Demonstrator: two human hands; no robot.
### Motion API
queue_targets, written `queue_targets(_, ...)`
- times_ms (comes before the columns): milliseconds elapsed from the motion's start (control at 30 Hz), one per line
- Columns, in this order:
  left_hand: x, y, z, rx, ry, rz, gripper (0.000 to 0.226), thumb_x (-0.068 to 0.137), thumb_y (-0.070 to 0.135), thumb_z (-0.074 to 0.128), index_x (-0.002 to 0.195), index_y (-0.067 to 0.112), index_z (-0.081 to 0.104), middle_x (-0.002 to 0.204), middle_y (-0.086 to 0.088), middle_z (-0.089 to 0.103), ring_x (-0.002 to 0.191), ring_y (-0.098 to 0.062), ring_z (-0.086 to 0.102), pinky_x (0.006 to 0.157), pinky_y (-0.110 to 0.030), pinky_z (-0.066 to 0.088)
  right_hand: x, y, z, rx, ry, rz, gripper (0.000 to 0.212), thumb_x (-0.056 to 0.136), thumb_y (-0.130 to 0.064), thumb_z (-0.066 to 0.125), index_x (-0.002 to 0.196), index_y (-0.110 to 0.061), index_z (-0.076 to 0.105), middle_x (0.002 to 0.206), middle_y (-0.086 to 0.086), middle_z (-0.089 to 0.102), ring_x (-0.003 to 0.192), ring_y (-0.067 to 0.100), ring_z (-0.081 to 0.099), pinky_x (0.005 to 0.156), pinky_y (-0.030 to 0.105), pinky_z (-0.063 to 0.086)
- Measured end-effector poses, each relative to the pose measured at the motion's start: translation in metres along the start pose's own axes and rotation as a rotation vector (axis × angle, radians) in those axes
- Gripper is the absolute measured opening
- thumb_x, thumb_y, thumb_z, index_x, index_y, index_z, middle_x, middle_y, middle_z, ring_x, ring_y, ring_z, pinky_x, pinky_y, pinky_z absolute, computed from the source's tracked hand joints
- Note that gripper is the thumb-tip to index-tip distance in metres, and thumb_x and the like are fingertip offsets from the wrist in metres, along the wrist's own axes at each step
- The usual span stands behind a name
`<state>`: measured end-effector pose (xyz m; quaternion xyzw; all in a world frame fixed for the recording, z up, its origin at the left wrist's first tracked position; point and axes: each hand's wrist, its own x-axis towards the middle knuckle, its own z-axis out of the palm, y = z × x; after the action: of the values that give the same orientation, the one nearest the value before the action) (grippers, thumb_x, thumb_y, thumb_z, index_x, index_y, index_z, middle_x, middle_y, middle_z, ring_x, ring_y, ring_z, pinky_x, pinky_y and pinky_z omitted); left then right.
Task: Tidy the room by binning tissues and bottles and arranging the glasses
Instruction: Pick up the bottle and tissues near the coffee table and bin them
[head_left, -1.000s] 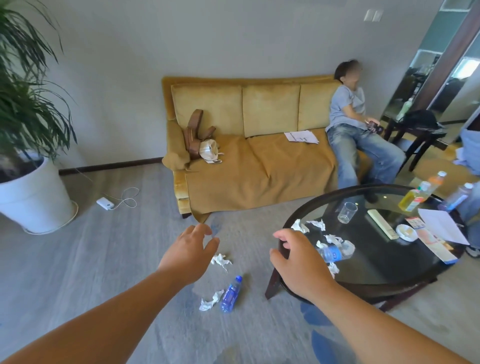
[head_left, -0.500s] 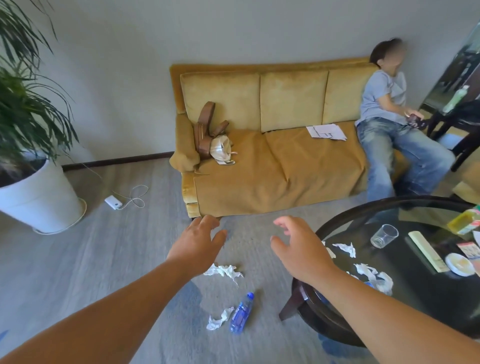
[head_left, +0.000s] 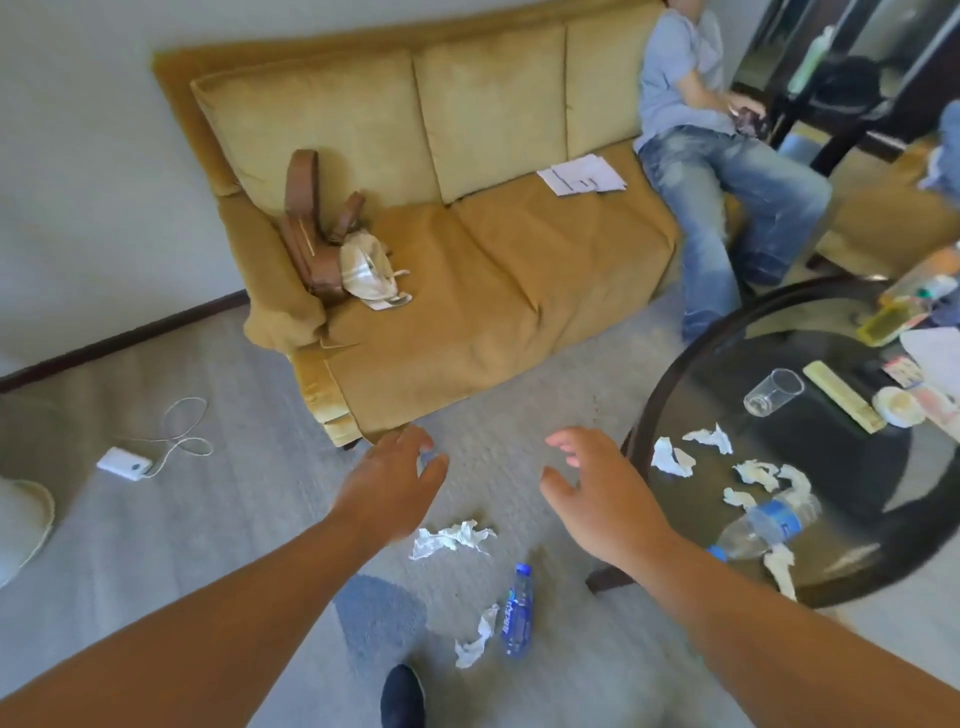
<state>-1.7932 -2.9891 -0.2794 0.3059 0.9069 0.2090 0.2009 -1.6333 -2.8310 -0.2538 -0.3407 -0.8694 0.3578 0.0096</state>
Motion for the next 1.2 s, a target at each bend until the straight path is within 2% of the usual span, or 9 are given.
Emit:
queue_targets(100,0.025,-0.013,0.001,0.011,-0.070,0.002,0.032,0.098,0.044,0.041,0.121,0.023,0.049,0.128,0.001,0.053,0.113,-0.018,0.052,0.095,-0.035,0.044,0.009,-0.003,0.015,0.019,0.013,0.059,0.040,0.093,-0.030,0.054,0.132,-0.024,0.048,0.134,-0.005,0.048,0.103,0.011,0.058,0.093,0.027,0.043)
queue_targets(267,0.044,-0.023,0.023,0.017,-0.154,0.001,0.034,0.097,0.045,0.041,0.124,0.025,0.048,0.128,0.001,0.053,0.114,-0.019,0.052,0.097,-0.039,0.044,0.024,0.013,0.029,0.017,-0.005,0.096,0.038,0.094,-0.031,0.053,0.132,-0.027,0.048,0.134,-0.007,0.047,0.113,0.008,0.053,0.095,0.026,0.042)
queue_targets(500,0.077,-0.057,0.081,0.097,-0.231,-0.069,0.036,0.097,0.050,0.038,0.126,0.030,0.043,0.132,0.002,0.049,0.114,-0.017,0.052,0.098,-0.037,0.046,0.066,0.067,0.074,0.031,-0.089,0.129,0.041,0.094,-0.033,0.053,0.134,-0.025,0.047,0.136,-0.005,0.048,0.116,0.013,0.054,0.098,0.031,0.044)
queue_targets(633,0.090,-0.083,0.126,0.116,-0.282,-0.075,0.037,0.096,0.051,0.039,0.127,0.030,0.043,0.132,0.002,0.049,0.113,-0.015,0.053,0.096,-0.034,0.048,0.080,0.101,0.115,0.043,-0.105,0.169,0.041,0.093,-0.031,0.054,0.133,-0.023,0.049,0.134,-0.004,0.050,0.119,0.012,0.052,0.096,0.024,0.040)
queue_targets(767,0.116,-0.119,0.185,0.122,-0.350,-0.029,0.039,0.096,0.049,0.042,0.128,0.027,0.044,0.130,0.001,0.051,0.111,-0.015,0.055,0.094,-0.030,0.047,0.095,0.142,0.171,0.040,-0.151,0.228,0.043,0.094,-0.034,0.053,0.135,-0.024,0.047,0.137,-0.004,0.049,0.121,0.012,0.052,0.096,0.025,0.041)
queue_targets(900,0.149,-0.176,0.261,0.139,-0.398,-0.001,0.038,0.096,0.046,0.044,0.126,0.023,0.045,0.124,-0.003,0.053,0.108,-0.019,0.055,0.094,-0.036,0.047,0.115,0.195,0.252,0.032,-0.158,0.297,0.044,0.092,-0.033,0.054,0.134,-0.022,0.049,0.136,0.000,0.050,0.120,0.015,0.053,0.099,0.029,0.042)
queue_targets(1067,0.187,-0.250,0.350,0.187,-0.423,-0.007,0.036,0.095,0.045,0.045,0.125,0.024,0.045,0.122,-0.003,0.053,0.107,-0.020,0.055,0.091,-0.037,0.048,0.140,0.256,0.351,0.030,-0.165,0.366,0.038,0.089,-0.031,0.056,0.125,-0.022,0.055,0.124,0.001,0.054,0.109,0.017,0.057,0.086,0.026,0.040)
queue_targets(1200,0.219,-0.300,0.417,0.216,-0.415,-0.033,0.037,0.094,0.043,0.049,0.126,0.023,0.045,0.121,-0.004,0.054,0.107,-0.022,0.056,0.091,-0.040,0.048,0.167,0.301,0.416,0.040,-0.167,0.384,0.041,0.090,-0.030,0.057,0.130,-0.023,0.053,0.130,0.001,0.052,0.108,0.018,0.057,0.093,0.030,0.043)
